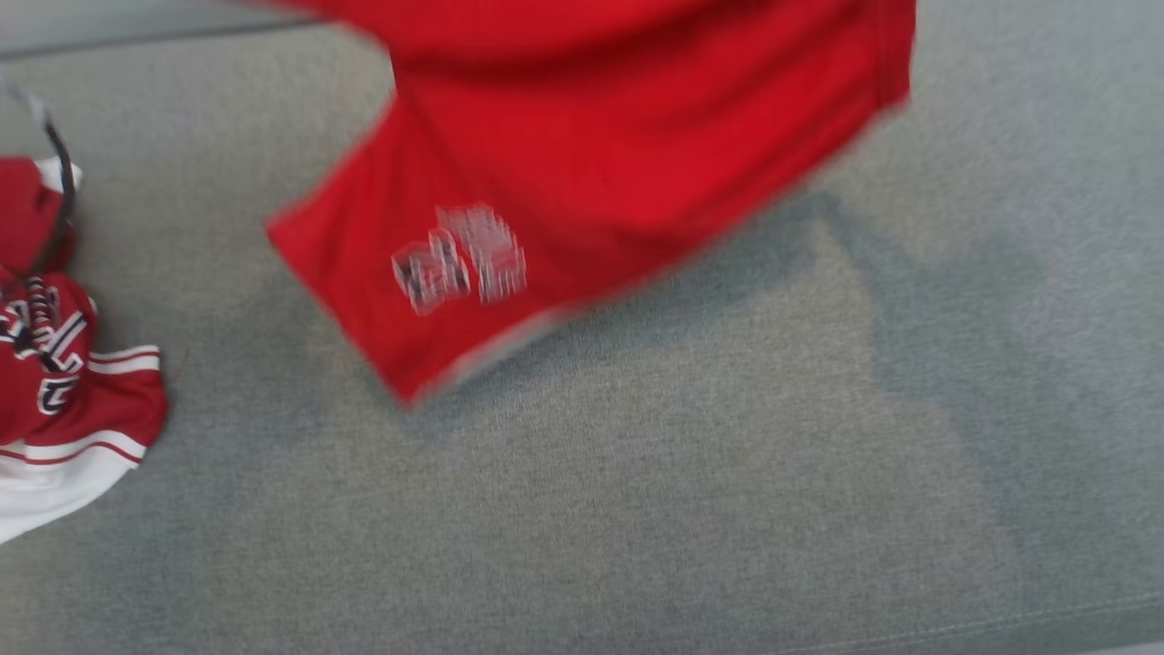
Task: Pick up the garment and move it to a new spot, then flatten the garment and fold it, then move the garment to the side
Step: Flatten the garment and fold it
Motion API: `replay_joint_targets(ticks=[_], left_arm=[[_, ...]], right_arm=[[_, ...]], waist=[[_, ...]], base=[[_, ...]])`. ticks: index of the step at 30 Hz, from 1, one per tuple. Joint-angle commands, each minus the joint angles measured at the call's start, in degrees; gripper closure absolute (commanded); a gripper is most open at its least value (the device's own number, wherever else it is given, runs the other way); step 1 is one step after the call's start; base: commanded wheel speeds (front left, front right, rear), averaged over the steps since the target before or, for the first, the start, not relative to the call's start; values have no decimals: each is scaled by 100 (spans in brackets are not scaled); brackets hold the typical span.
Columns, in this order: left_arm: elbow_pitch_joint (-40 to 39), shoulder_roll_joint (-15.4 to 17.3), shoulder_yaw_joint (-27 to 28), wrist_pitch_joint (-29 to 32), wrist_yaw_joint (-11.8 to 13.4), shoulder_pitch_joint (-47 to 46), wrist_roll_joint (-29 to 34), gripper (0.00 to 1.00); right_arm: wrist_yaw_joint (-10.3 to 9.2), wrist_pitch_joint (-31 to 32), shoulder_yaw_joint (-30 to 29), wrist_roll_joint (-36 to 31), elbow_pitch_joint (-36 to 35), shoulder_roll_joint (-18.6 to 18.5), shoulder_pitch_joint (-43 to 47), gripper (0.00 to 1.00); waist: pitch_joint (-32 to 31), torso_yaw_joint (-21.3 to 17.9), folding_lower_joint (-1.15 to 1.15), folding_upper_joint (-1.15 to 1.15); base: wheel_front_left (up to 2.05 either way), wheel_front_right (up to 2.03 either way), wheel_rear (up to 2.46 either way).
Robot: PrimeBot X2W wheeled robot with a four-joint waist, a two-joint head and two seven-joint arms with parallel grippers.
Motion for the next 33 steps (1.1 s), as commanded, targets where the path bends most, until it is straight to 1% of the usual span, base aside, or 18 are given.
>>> replay_joint_targets(ticks=[1, 3, 4, 6, 9, 10, 12, 13, 15, 17, 19, 23, 26, 29, 31, 32, 33], left_arm=[[135, -62, -23, -80, -59, -184, 107, 100], [885, -272, -160, -391, -282, -939, 526, 100], [1245, -370, -198, -597, -384, -1246, 711, 100], [1981, -563, -190, -1028, -562, -1791, 970, 100], [2912, -760, -207, -1698, -780, -2419, 1294, 100], [3182, -811, -250, -1893, -851, -2554, 1390, 100], [3618, -939, -355, -2291, -964, -2792, 1557, 100], [3798, -1002, -417, -2471, -1011, -2871, 1619, 100], [4098, -1121, -593, -2868, -1078, -2880, 1718, 100], [4357, -1193, -928, -3193, -1123, -2519, 1858, 100], [4420, -1265, -1236, -3406, -1127, -2214, 1746, 100], [4316, -1155, -1735, -3751, -1126, -1467, 1301, 100], [4117, -1002, -2044, -3913, -1122, -970, 1061, 100], [3864, -849, -2091, -4025, -1122, -520, 748, 100], [3598, -747, -2036, -4056, -1123, -222, 618, 100], [3305, -660, -1949, -4078, -1122, 127, 542, 100], [3144, -634, -1942, -4075, -1123, 355, 577, 100]], right_arm=[[-1, -74, 6, -148, 129, 126, -183, 100], [1, -302, 68, -578, 729, 715, -951, 100], [1, -602, 24, -887, 1052, 978, -1334, 100], [1, -1040, 0, -1291, 1738, 1541, -1895, 100], [-1, -1718, -22, -1938, 2626, 2110, -2581, 100], [-1, -1965, -61, -2167, 2889, 2218, -2783, 100], [-1, -2256, -57, -2392, 3392, 2451, -3054, 100], [-1, -2404, -78, -2499, 3579, 2508, -3151, 100], [-1, -2605, -67, -2514, 3904, 2655, -3217, 100], [0, -2764, 149, -2544, 4176, 2730, -2991, 100], [0, -2882, 399, -2468, 4354, 2724, -2740, 100], [0, -3171, 827, -2107, 4463, 2631, -2127, 100], [0, -3313, 1148, -1802, 4358, 2475, -1679, 100], [0, -3439, 1429, -1498, 4082, 2195, -1275, 100], [0, -3518, 1585, -1321, 3801, 1939, -1025, 100], [0, -3581, 1761, -1208, 3469, 1641, -698, 100], [-1, -3606, 1897, -1289, 3342, 1431, -506, 100]], waist=[[1191, 109, -1, 0], [1575, 153, -1, 0], [1727, 157, -1, 0], [1973, 151, -1, 0], [2193, 154, -1, 0], [2234, 158, -1, 0], [2310, 181, -1, 0], [2347, 200, -1, 0], [2416, 207, -1, 0], [2365, 178, -1, 0], [2328, 157, -1, 0], [2305, 104, -1, 0], [2258, 74, -1, 0], [2144, 68, -1, 0], [2067, 97, -1, 0], [1938, 151, -1, 0], [1818, 188, -1, 0]], base=[[0, 0, 0], [0, 0, 0], [0, 0, 0], [0, 0, 0], [0, 0, 0], [0, 0, 0], [0, 0, 0], [0, 0, 0], [0, 0, 0], [0, 0, 0], [0, 0, 0], [0, 0, 0], [0, 0, 0], [0, 0, 0], [0, 0, 0], [0, 0, 0], [0, 0, 0]])
